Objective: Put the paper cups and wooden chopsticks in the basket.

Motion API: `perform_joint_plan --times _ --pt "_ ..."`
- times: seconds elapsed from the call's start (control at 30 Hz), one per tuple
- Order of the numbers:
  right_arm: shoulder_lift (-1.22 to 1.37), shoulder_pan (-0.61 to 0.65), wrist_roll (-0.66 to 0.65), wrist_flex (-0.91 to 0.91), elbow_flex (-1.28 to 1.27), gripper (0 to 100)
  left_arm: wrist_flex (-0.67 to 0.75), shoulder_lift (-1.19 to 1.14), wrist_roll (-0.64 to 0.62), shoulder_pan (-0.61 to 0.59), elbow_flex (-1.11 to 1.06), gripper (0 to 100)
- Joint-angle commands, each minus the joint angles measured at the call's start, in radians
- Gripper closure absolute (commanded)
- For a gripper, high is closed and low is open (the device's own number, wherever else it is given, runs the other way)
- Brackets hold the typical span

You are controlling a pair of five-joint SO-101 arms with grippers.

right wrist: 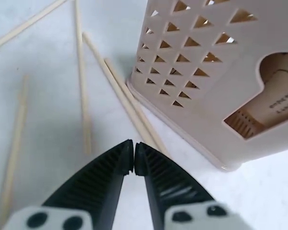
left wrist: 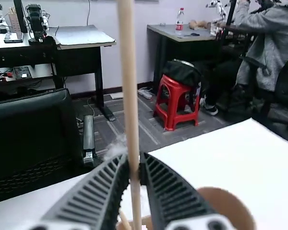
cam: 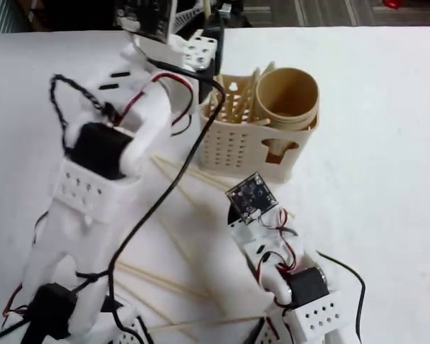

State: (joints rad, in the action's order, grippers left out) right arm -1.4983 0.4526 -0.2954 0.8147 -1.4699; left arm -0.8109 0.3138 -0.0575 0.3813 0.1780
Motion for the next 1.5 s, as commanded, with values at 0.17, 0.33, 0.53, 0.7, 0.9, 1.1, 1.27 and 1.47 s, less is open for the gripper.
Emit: perform_joint_plan --times 0.17,0.33,0.53,0.7,0.9,1.1,1.27,1.47 --pt "-0.015 -0.004 -0.009 -0.019 0.008 98.0 0.199 0.038 0.101 0.01 -0.241 88" --pt "-0.015 -0.004 -0.043 -0.019 0.002 98.0 0.066 0.045 0.1 -0.008 -0.195 79" --pt "-0.015 -0.004 -0.044 -0.021 -0.002 98.0 -0.206 0.039 0.097 -0.139 0.005 81" --pt "-0.015 -0.002 -0.044 -0.021 -0.002 98.0 -0.436 0.038 0.101 -0.285 0.069 78" --pt "-0.015 -0.002 -0.044 -0.021 -0.002 97.9 -0.557 0.035 0.107 -0.426 -0.028 73" --pt "-0.015 -0.002 -0.044 -0.021 -0.002 97.9 -0.517 -0.013 0.16 -0.486 -0.245 73" --pt "-0.015 -0.002 -0.044 -0.021 -0.003 97.8 -0.448 -0.229 0.16 -0.521 -0.284 73" --pt "-0.015 -0.002 -0.044 -0.022 -0.012 97.8 -0.493 -0.492 0.138 -0.518 -0.163 73"
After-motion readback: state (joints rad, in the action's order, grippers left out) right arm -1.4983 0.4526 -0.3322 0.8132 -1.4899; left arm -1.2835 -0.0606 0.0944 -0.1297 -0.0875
